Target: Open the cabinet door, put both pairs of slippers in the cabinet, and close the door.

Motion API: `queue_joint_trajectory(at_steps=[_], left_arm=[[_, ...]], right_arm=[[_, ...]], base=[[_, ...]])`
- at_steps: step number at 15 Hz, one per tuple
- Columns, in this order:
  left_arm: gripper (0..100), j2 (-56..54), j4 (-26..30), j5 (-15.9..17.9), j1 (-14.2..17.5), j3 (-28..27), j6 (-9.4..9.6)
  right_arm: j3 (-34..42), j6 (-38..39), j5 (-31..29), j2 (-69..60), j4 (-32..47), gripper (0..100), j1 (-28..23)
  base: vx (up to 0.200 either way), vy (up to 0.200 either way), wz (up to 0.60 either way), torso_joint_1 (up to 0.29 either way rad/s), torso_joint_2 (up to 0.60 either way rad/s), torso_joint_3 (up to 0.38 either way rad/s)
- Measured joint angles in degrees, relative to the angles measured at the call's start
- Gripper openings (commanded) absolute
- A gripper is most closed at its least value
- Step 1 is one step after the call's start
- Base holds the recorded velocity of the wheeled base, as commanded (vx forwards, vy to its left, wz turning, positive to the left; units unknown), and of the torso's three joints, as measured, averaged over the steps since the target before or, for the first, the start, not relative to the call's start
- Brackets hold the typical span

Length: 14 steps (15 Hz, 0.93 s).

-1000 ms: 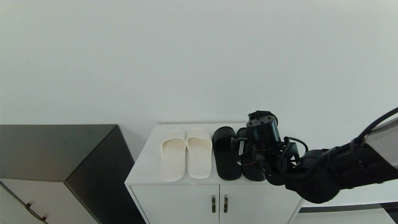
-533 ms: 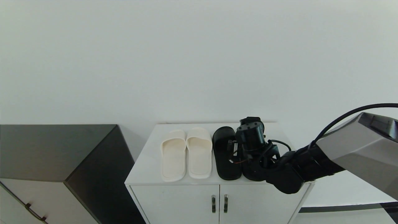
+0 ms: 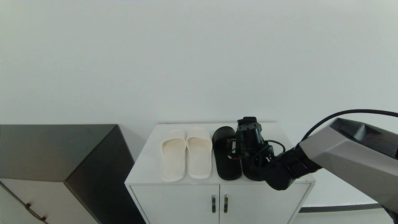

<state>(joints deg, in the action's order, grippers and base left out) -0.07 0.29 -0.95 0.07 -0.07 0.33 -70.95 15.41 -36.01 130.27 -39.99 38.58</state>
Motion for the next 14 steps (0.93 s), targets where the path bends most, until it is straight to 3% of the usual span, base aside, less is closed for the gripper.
queue_joint_trajectory(at_steps=[1,2,9,14], left_arm=[[0,0.0,0.02,0.0,0.0,0.0,0.0],[0,0.0,0.04,0.02,0.0,0.0,0.0],[0,0.0,0.04,0.11,0.02,0.0,0.02],[0,0.0,0.0,0.09,-0.05,-0.02,-0.62]], right_arm=[[-0.61,-0.22,-0.01,0.41,0.11,100,0.0],[-1.51,-0.52,-0.06,1.01,0.06,0,0.0],[-1.82,-0.68,-0.74,2.1,-0.27,0,0.28],[5.94,-0.69,2.24,-5.83,-0.46,0,1.18]], base=[[0.0,0.0,0.0,0.0,0.0,0.0],[0.0,0.0,0.0,0.0,0.0,0.0],[0.0,0.0,0.0,0.0,0.0,0.0],[0.0,0.0,0.0,0.0,0.0,0.0]])
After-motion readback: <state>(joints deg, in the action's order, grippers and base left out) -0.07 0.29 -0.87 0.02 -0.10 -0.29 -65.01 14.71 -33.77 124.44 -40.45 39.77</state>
